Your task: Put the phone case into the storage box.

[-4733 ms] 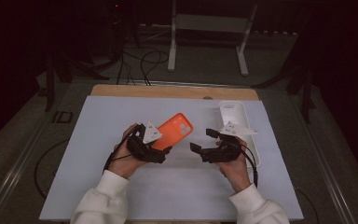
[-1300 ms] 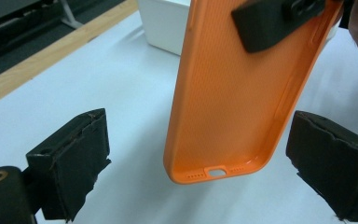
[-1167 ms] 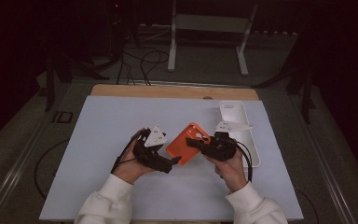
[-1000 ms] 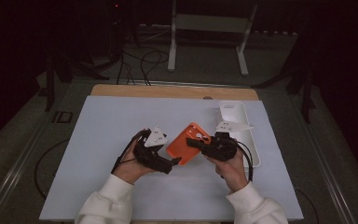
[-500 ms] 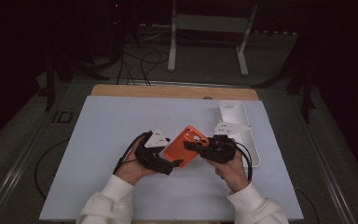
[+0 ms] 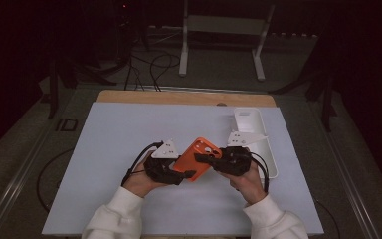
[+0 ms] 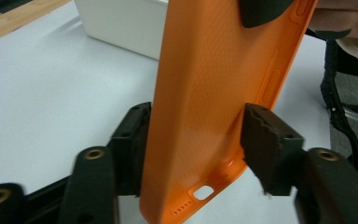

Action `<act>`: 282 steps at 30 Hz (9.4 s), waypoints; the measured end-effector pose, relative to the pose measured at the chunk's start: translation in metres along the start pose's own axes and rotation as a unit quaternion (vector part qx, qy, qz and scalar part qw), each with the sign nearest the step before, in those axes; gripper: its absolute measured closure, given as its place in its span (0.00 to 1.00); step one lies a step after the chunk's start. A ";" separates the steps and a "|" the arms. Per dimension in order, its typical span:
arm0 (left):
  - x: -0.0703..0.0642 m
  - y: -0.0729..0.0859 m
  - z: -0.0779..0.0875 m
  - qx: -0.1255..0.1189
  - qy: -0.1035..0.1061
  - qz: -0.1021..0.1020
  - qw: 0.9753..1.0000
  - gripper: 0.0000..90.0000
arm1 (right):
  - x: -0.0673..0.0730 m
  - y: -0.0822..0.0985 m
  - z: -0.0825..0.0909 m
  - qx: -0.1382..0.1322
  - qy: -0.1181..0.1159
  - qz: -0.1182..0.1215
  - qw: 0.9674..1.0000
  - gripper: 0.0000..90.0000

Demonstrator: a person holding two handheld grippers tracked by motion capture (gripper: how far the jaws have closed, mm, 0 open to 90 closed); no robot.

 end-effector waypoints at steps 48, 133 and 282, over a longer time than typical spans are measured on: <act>0.015 -0.003 0.009 -0.039 -0.080 0.023 0.996 0.91 | -0.020 0.002 0.009 -0.016 0.077 -0.035 0.996 0.15; -0.014 0.004 -0.018 -0.021 -0.152 0.030 0.988 0.55 | -0.032 -0.014 -0.006 -0.090 0.145 -0.118 0.978 0.18; 0.077 0.158 0.108 -0.050 -0.313 0.136 0.939 0.01 | -0.048 -0.043 0.001 -0.080 0.205 -0.081 0.972 0.18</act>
Point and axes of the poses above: each handheld gripper's, and its own axes: z roughly backward along the jaws, y roughly out of its underside, x roughly to its left, the point moved 7 cm from there along -z, roughly forward along the jaws, and after that the axes turned 15 degrees about -y, right-handed, at the moved point
